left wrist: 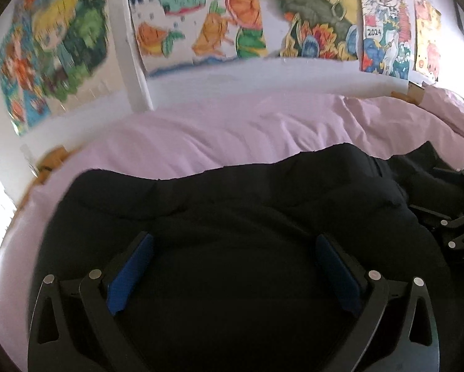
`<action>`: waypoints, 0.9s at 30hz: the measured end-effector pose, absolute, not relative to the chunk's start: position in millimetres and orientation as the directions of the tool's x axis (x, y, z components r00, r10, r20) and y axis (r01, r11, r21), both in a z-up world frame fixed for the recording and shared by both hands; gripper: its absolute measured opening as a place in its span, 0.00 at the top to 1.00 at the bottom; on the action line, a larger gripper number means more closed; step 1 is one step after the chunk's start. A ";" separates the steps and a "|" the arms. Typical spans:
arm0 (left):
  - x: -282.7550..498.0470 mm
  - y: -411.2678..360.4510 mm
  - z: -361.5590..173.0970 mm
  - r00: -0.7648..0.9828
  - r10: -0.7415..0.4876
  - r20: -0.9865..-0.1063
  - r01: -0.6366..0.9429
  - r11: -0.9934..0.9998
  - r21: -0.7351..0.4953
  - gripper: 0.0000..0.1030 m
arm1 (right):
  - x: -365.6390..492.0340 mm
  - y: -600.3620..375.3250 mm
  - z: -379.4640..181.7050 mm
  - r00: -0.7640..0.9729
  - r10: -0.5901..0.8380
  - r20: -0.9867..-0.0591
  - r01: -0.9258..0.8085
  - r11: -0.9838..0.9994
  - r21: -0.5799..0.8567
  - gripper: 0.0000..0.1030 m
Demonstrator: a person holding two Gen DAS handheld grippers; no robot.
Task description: Fold large clothes
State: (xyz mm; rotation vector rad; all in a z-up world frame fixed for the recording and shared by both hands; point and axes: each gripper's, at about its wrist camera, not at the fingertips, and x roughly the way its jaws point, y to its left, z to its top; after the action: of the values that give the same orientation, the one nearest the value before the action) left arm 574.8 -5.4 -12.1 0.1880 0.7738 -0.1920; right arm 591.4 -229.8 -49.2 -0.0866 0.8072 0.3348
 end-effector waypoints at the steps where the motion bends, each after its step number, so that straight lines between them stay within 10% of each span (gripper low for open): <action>1: 579.5 -2.9 -15.6 0.687 -0.112 -0.718 0.243 0.967 0.082 0.01 | 595.0 -230.5 -52.4 0.634 0.267 -0.726 -0.327 0.943 0.062 0.00; 27: 597.2 -19.3 -38.2 0.703 -0.019 -0.711 0.225 0.954 0.197 0.01 | 618.5 -228.1 -82.4 0.605 0.243 -0.759 -0.306 0.950 0.060 0.00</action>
State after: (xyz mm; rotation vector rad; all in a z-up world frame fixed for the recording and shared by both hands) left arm 597.2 -19.3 -38.2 0.2793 0.7821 -0.1379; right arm 618.5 -228.1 -82.4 -0.0783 0.8651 0.3178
